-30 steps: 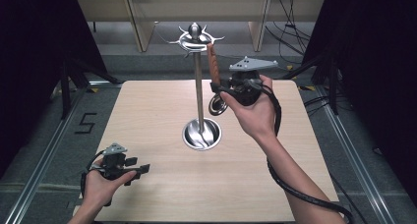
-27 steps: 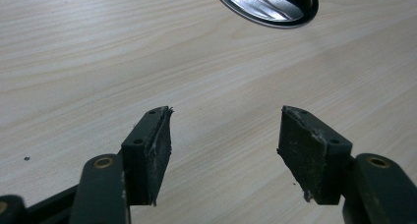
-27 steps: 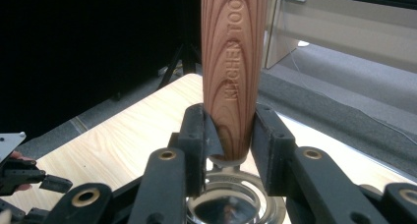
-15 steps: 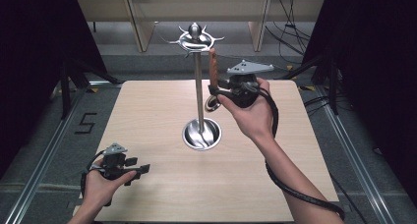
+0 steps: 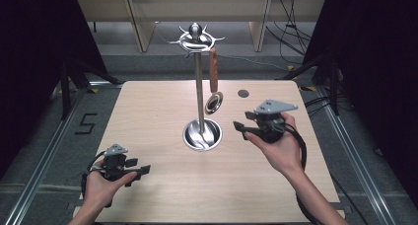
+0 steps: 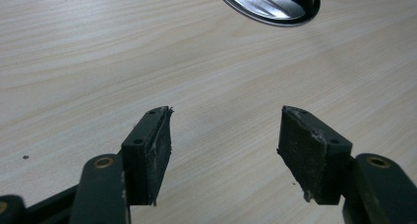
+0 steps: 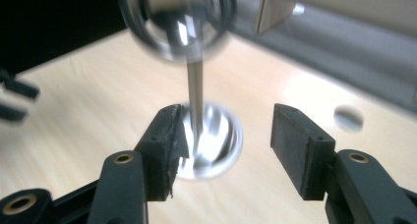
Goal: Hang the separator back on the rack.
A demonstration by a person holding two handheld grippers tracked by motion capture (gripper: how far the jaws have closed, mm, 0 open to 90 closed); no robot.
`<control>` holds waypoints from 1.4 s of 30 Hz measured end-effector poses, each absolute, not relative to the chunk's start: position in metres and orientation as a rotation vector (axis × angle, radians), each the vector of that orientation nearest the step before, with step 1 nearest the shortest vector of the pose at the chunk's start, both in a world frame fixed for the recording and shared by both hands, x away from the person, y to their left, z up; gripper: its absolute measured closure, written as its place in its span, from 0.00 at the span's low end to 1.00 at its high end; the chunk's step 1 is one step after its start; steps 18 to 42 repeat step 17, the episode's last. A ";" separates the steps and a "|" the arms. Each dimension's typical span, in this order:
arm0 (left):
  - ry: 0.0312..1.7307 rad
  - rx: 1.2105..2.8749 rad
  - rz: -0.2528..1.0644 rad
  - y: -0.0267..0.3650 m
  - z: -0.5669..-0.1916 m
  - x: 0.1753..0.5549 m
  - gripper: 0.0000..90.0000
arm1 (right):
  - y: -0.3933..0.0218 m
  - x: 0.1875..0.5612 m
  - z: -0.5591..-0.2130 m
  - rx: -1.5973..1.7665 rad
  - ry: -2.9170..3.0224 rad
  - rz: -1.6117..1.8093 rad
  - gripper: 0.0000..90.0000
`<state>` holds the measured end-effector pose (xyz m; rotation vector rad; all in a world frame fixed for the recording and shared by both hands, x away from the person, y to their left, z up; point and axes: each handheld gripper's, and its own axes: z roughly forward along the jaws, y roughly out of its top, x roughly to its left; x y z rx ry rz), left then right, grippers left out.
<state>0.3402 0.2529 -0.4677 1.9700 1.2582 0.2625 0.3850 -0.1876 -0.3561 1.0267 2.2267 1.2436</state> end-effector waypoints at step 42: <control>1.255 1.956 0.252 0.249 -0.470 0.341 0.41 | -0.240 0.360 -0.441 1.198 2.236 1.184 0.51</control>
